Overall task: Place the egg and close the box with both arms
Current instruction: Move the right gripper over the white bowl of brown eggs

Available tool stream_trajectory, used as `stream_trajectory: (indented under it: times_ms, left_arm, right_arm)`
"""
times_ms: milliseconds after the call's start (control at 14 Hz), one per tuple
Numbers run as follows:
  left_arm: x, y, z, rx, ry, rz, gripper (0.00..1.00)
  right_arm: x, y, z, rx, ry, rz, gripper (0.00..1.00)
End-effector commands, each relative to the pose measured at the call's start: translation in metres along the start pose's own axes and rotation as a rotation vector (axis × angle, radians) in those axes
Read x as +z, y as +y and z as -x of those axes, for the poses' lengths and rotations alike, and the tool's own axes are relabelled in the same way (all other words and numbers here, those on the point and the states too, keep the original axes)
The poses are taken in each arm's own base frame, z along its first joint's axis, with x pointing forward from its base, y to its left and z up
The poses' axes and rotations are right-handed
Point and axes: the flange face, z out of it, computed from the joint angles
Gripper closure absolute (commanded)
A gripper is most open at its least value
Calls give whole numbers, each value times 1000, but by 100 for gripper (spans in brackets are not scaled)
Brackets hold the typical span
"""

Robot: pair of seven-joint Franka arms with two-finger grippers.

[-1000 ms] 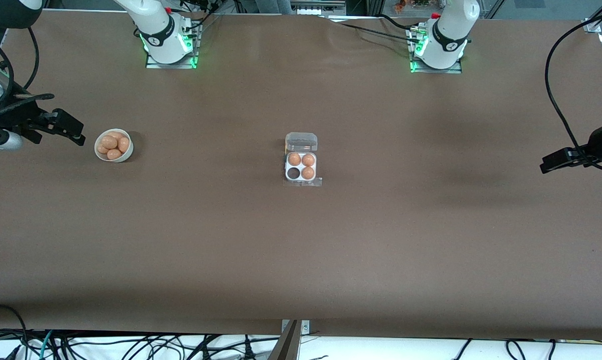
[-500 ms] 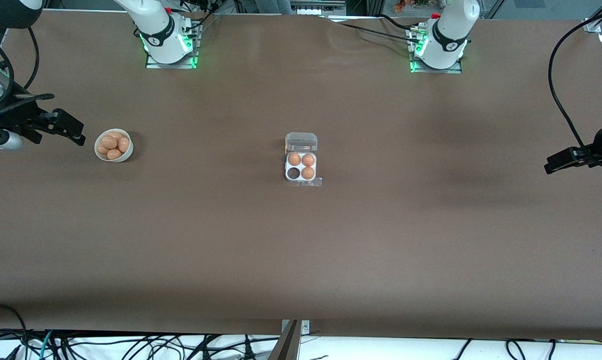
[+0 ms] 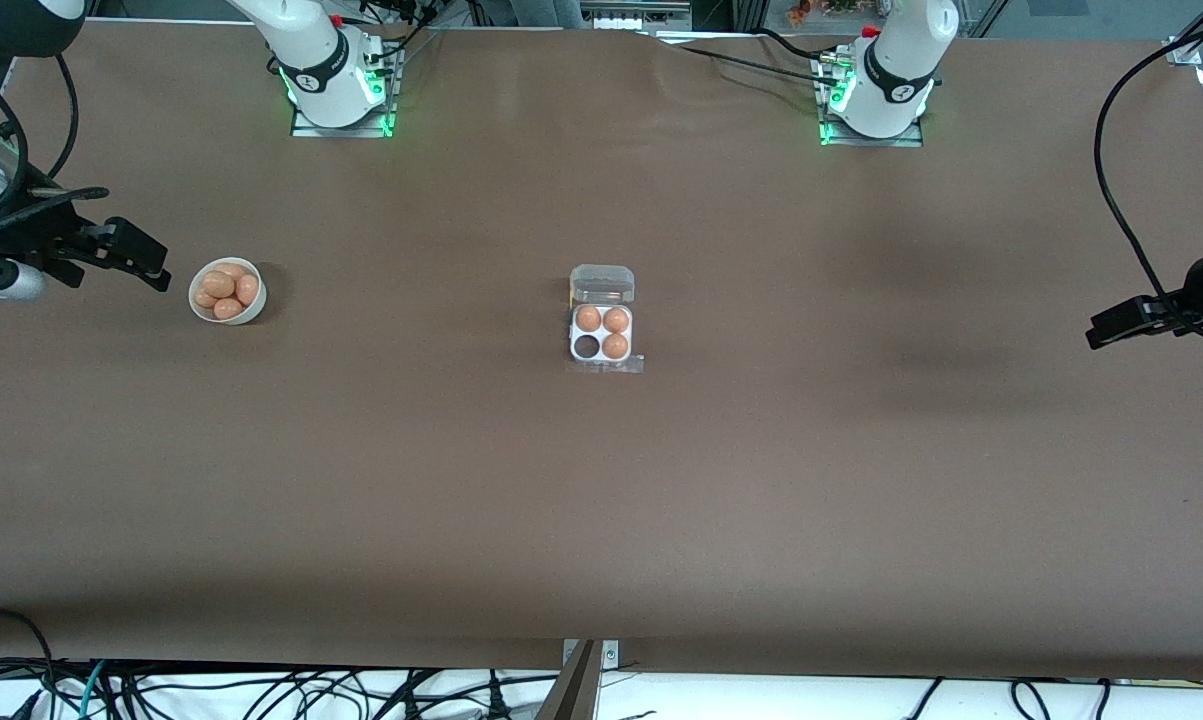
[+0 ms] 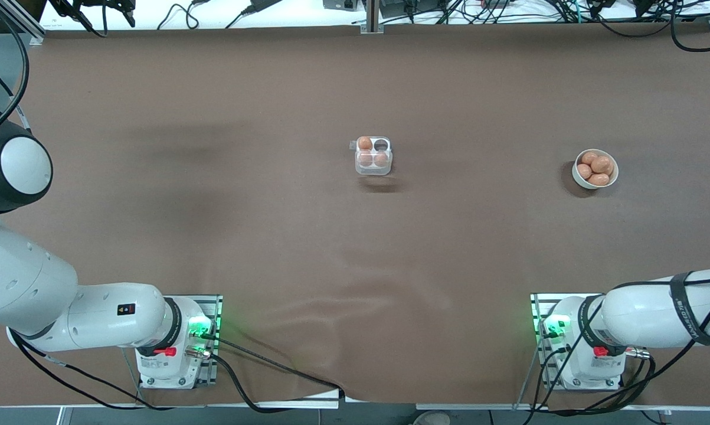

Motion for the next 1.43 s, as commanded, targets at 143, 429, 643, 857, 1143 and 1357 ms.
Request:
stream_trajectory:
  times_ms: [143, 429, 643, 857, 1143, 1357]
  left_arm:
    - [-4, 0, -3, 21, 5, -23, 0]
    - [-4, 0, -3, 21, 5, -21, 0]
    - [-3, 1, -4, 22, 3, -22, 0]
    - [-1, 1, -5, 22, 0, -22, 0]
    - [0, 2, -5, 24, -1, -20, 0]
    - [0, -4, -5, 16, -2, -22, 0]
  right_arm:
    - [15, -1, -3, -27, -30, 17, 0]
    - [61, 4, -1, -25, -202, 73, 0]
    - [104, 16, 12, -25, -299, 146, 0]
    - [134, 34, 40, -15, -252, 145, 0]
    - [174, 61, 87, -12, -176, 119, 0]
    - [210, 99, 110, -48, -127, 88, 0]
